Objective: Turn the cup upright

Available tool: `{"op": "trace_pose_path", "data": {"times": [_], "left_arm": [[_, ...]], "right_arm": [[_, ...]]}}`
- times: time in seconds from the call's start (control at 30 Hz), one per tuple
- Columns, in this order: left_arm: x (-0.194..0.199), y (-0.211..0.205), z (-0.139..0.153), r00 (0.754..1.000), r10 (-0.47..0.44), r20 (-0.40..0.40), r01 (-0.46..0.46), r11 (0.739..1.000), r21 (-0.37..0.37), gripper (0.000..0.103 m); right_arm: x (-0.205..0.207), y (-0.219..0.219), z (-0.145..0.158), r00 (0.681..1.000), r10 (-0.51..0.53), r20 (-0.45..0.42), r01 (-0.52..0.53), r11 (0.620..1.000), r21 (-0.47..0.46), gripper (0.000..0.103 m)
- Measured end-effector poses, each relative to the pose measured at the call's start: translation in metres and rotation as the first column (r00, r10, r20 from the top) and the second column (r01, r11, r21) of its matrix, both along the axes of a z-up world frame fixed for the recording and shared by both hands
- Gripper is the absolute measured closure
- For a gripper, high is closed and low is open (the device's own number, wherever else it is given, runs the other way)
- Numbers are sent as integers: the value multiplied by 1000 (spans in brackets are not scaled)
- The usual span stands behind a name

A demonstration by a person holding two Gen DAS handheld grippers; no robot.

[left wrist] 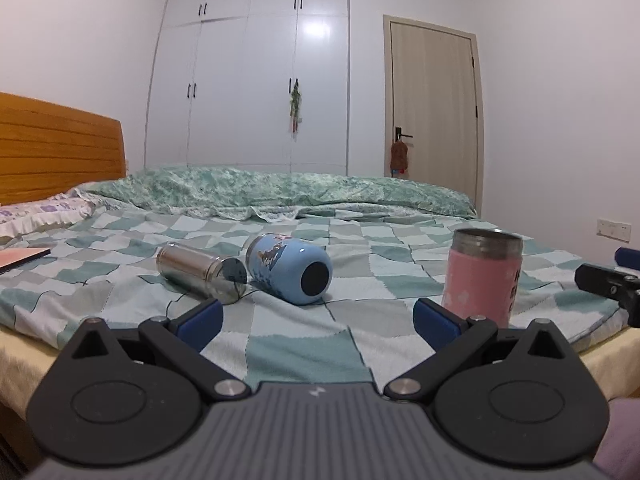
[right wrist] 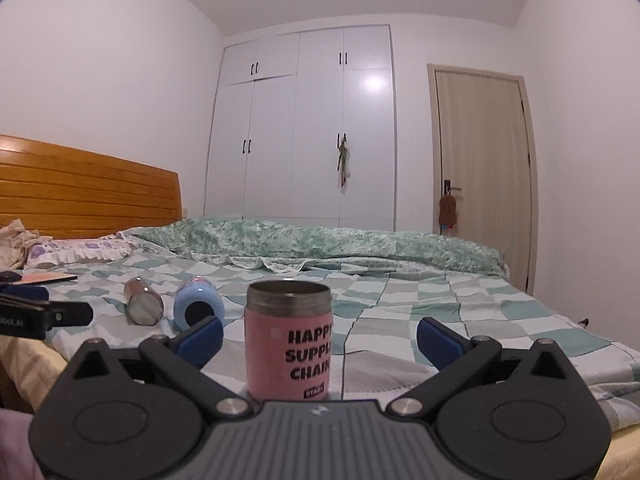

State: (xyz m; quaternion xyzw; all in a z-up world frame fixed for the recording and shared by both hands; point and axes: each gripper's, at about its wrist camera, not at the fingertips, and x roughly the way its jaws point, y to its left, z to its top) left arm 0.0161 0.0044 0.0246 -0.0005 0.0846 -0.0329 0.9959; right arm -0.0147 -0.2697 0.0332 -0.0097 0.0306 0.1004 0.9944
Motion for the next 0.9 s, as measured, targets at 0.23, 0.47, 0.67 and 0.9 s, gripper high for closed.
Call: {"op": "trace_pose_path", "data": {"times": [0.23,0.47,0.67,0.9], "left_arm": [[1,-7,-20,999,21,48,-22,999,33,0],[1,-1,-22,999,28,45,-28,999,16,0],[0,-1,-22,998,28,49,-29,1000,13,0],[0,-1,-22,999,26,48,-26,1000,13,0]], "right_arm": [[-11,6,-17,998,-25,61,27,999,-34,0],[-13,2,-18,996,-48,71,49,999,-16,0],[-15,5,-20,996,-53,77,55,998,-21,0],[-15,5,-20,996,-53,79,54,998,-20,0]]}}
